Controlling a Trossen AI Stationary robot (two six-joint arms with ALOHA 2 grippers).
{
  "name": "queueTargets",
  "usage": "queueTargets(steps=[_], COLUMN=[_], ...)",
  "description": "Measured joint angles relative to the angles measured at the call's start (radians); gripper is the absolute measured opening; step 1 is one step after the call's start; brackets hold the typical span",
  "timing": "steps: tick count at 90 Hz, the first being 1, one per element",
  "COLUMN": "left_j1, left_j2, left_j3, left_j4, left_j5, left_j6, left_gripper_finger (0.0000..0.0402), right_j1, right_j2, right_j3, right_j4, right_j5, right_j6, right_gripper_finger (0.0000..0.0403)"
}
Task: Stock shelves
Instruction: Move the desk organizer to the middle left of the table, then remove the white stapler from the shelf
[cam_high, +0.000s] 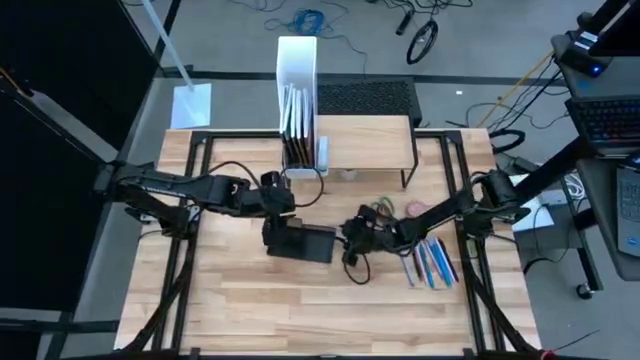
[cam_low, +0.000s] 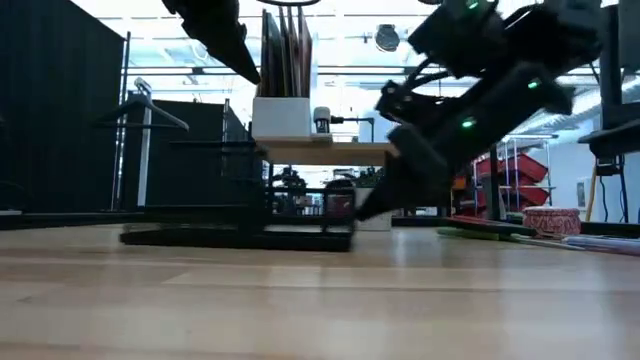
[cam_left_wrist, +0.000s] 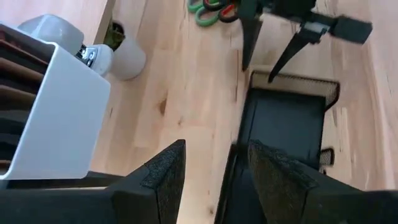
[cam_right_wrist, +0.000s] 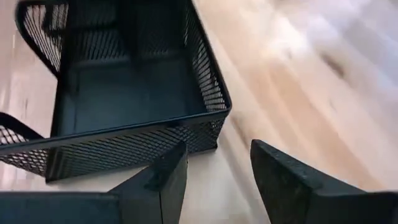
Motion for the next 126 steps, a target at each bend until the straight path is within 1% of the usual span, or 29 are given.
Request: queueTargets(steps=[12, 25, 41, 61, 72, 86, 98, 112, 121, 126], left_j1=[0.000, 0.000, 0.000, 0.000, 0.000, 0.000, 0.000, 0.000, 0.000, 0.000], left_j2=[0.000, 0.000, 0.000, 0.000, 0.000, 0.000, 0.000, 0.000, -0.002, -0.006], left_j3=[0.000, 0.000, 0.000, 0.001, 0.001, 0.001, 0.001, 0.001, 0.002, 0.002], left_j4=[0.000, 0.000, 0.000, -0.001, -0.005, -0.005, -0.014, -0.016, -0.017, -0.012], left_j5=[0.000, -0.001, 0.000, 0.000, 0.000, 0.000, 0.000, -0.003, -0.014, -0.017], left_j6=[0.020, 0.024, 0.027, 0.029, 0.029, 0.029, 0.029, 0.027, 0.026, 0.026], left_gripper_finger=[0.0162, 0.0162, 0.0162, 0.0162, 0.0162, 0.0162, 0.0162, 0.0162, 0.0162, 0.0162], right_j1=[-0.032, -0.056, -0.072, -0.085, -0.092, -0.101, -0.106, -0.104, -0.099, -0.093], right_j2=[0.075, 0.161, 0.258, 0.388, 0.450, 0.507, 0.505, 0.424, 0.351, 0.309], right_j3=[0.001, 0.010, 0.117, 0.315, 0.435, 0.572, 0.638, 0.642, 0.610, 0.572], right_j4=[0.178, 0.324, 0.342, 0.334, 0.284, 0.201, 0.050, -0.162, -0.250, -0.257], right_j5=[-0.071, -0.098, -0.097, -0.099, -0.099, -0.099, -0.099, -0.099, -0.098, -0.098], right_j6=[-0.044, -0.055, -0.108, -0.202, -0.241, -0.248, -0.251, -0.244, -0.217, -0.216], right_gripper_finger=[0.0158, 0.0158, 0.0158, 0.0158, 0.0158, 0.0158, 0.0158, 0.0158, 0.0158, 0.0158])
